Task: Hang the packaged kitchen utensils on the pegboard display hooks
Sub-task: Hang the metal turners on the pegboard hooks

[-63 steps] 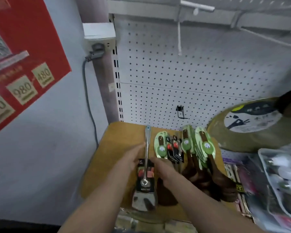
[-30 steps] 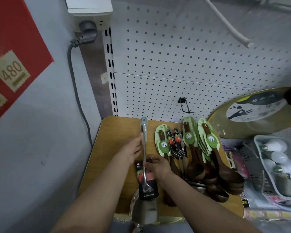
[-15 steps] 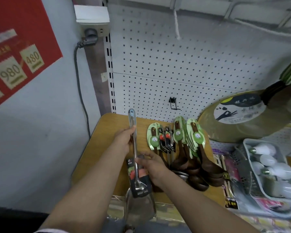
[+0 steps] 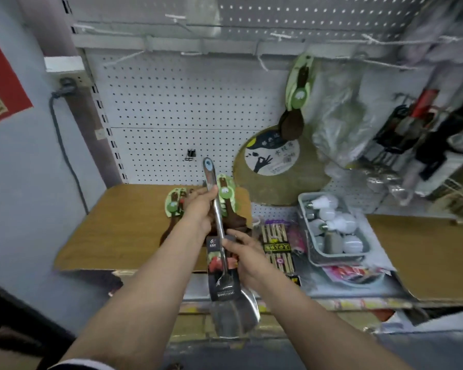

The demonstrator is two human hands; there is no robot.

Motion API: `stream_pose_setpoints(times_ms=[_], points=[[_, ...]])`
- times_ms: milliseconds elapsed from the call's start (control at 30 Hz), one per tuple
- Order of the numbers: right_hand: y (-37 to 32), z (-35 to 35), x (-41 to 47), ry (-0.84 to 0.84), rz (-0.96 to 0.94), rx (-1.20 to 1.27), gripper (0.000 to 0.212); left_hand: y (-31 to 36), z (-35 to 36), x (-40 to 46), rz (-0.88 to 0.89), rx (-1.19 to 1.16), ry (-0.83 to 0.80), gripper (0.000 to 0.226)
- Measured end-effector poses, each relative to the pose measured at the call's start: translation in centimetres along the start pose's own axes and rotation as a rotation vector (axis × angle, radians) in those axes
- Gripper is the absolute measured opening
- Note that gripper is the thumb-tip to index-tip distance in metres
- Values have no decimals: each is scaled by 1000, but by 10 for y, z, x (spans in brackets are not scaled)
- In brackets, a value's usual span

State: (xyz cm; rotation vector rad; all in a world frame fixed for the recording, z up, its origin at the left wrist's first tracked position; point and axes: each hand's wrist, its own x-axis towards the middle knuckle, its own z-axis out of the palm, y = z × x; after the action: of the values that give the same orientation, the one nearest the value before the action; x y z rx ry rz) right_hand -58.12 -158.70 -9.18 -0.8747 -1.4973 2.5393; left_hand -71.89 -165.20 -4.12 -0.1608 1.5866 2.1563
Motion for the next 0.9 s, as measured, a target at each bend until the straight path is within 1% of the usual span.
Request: stream_pose_setpoints(times_ms=[67,133,300,467,633,767,900], points=[[-8,-44,-28,34,-36,27,38,-19,40,-30,-2,-4,-59,17],[-14,-87,-55,79,-83,52,40,-40,80,-58,-33,9,-129,24],[-36,-174,-113,199,-181,124,37,-81,175,-115,-47,32,-243,13],[-62,-251,-159,294,-258,209,37,-113,266,-155,-50,108,-412,12],[-85,-326,-189,408,-310,270,40,-154,357,-182,-85,143,-570,14],[-107,-392,-200,479,-336,253,48,-189,430,-198,-119,153,-637,12],[-139,-465,-197,549,-355,252,49,-224,513,-204,-161,138,-687,17]])
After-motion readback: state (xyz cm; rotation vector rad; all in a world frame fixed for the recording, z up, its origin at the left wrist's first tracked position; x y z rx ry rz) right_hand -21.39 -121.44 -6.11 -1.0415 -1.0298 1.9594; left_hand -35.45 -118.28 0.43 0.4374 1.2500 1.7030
